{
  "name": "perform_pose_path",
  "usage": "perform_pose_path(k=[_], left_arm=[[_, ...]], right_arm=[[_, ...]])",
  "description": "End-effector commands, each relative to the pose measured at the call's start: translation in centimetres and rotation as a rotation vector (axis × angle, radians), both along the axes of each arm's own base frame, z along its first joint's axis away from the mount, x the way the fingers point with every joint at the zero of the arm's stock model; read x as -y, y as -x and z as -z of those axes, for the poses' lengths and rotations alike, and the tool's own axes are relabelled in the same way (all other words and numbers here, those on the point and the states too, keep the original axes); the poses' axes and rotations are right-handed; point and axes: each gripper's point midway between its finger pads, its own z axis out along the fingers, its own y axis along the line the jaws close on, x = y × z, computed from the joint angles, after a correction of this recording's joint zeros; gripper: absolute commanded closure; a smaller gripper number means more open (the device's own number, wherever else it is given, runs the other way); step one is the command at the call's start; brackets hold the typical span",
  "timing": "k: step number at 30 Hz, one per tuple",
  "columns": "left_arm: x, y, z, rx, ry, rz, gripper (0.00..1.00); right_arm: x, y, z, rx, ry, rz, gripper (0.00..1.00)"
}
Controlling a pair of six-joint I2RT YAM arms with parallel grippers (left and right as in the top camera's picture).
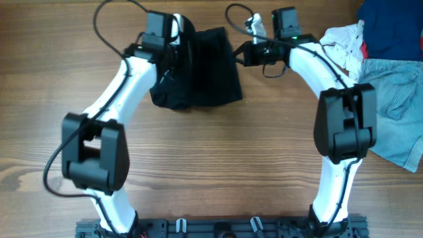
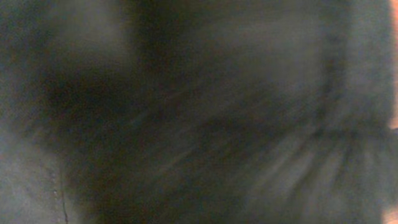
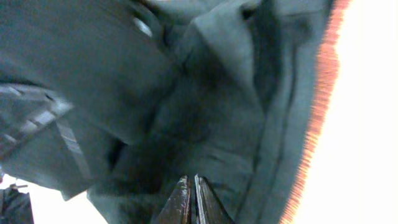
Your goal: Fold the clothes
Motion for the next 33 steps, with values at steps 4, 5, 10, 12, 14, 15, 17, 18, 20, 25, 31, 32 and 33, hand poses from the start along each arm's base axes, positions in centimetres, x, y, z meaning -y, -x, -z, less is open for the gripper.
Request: perform_pose_path(k=[4,5,10,12,14,15,17,18,20,25,31,32,33], left_arm=[[3.6,-1.2,-1.3,0.089,0.041,0.045,0.00],[4.0,-1.4,-1.6,0.103,0.054,0.049,0.00],[5.5,-2.2,-3.4,0.144,0.164,0.047,0.00],[5.8,-2.0,-3.7,0.142,0.179,0.062,0.00],[5.6,-1.6,-3.5,0.114,0.165,0.064,0.00],[5.5,-1.3,-3.3,0.102,0.154,0.069,0.00],[5.0,-0.6,-2.4,0.076,0.096,0.099,0.00],[4.6,-0.3,-1.9,0.062,0.065,0.097,0.00],[3.5,0.1,-0.9,0.038,-0.008,0.087,0.00],[2.2,0.1,-0.3,0.036,-0.086,0.056,0.00],[5.4,-0.1,-0.9,0.070,0.020,0.147,0.00],[5.7,0.0,-0.4,0.065,0.020,0.154,0.00],[5.7,-0.1,0.1,0.057,0.010,0.151,0.00]], right_arm=[[3.6,-0.9,-7.5,0.128,-0.067,0.057,0.96],[4.1,-1.0,-8.2,0.140,-0.073,0.063,0.96],[6.8,-0.9,-10.2,0.164,-0.080,0.105,0.96],[6.9,-0.7,-9.7,0.158,-0.063,0.097,0.96],[7.4,-0.7,-9.0,0.138,-0.029,0.119,0.96],[7.5,-0.7,-8.9,0.140,-0.017,0.122,0.96],[7.6,-0.8,-8.8,0.148,-0.006,0.119,0.96],[7.8,-0.8,-8.7,0.147,-0.003,0.124,0.96],[8.3,-0.9,-8.7,0.144,-0.003,0.135,0.96],[10.0,-0.9,-8.4,0.122,0.001,0.168,0.96],[12.0,-0.9,-8.1,0.094,0.004,0.208,0.96],[12.3,-0.9,-8.1,0.091,0.004,0.214,0.96],[12.5,-0.9,-8.0,0.089,0.005,0.218,0.96]])
